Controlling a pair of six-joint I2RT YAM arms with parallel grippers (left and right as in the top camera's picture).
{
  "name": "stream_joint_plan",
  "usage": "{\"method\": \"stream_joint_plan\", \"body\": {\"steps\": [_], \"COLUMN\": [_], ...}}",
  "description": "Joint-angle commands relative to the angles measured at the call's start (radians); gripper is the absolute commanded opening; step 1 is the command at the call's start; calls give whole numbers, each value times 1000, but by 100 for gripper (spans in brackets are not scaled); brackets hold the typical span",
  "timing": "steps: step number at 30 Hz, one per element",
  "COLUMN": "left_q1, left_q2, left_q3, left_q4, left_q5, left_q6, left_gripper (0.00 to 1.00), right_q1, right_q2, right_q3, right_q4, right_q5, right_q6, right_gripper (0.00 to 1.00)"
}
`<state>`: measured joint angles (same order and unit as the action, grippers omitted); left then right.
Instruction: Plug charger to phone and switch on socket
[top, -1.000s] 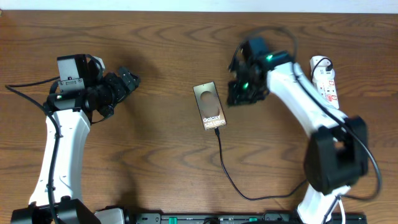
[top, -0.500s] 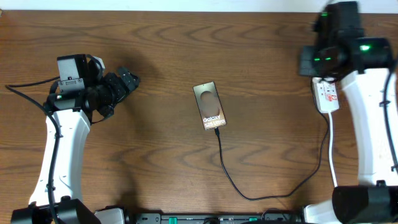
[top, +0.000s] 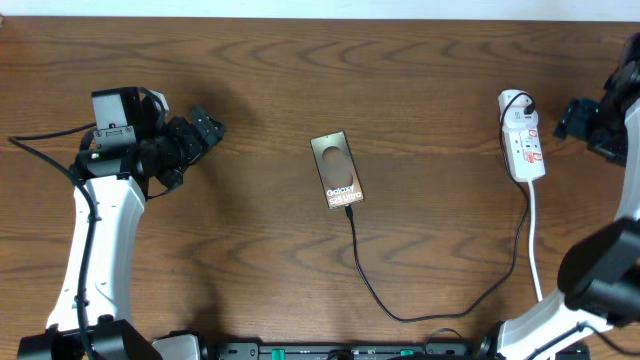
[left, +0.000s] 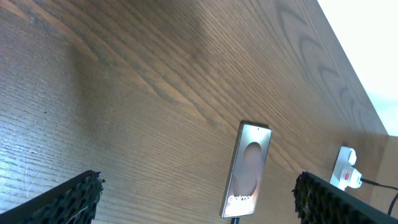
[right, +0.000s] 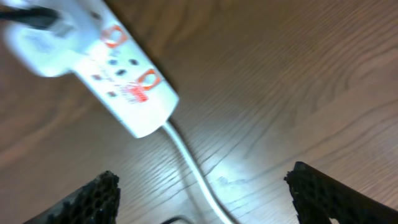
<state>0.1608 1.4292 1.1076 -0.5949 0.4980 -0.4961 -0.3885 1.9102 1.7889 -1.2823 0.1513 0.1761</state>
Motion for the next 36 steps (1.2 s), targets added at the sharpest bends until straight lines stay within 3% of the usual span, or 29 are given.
{"method": "stream_joint_plan", "body": {"steps": [1,14,24,36], "left_q1": [-3,-3,-3,-3], "left_q2": [6,6,6,6], "left_q3": [9,9,9,9], "left_q4": [0,0,0,0], "left_q5": [-6,-6,-6,-6], "left_q6": [17,17,17,17], "left_gripper": [98,98,98,98], "right_q1": [-31,-117,-115,-107], "right_q2": [72,315,351,388], "right_q3": [-2,-2,-2,-5], "right_q4": [8,206,350,382], "right_q5": [8,-118,-237,-304], "right_q6": [-25,2,3,2], "right_gripper": [90,98,99,99]}}
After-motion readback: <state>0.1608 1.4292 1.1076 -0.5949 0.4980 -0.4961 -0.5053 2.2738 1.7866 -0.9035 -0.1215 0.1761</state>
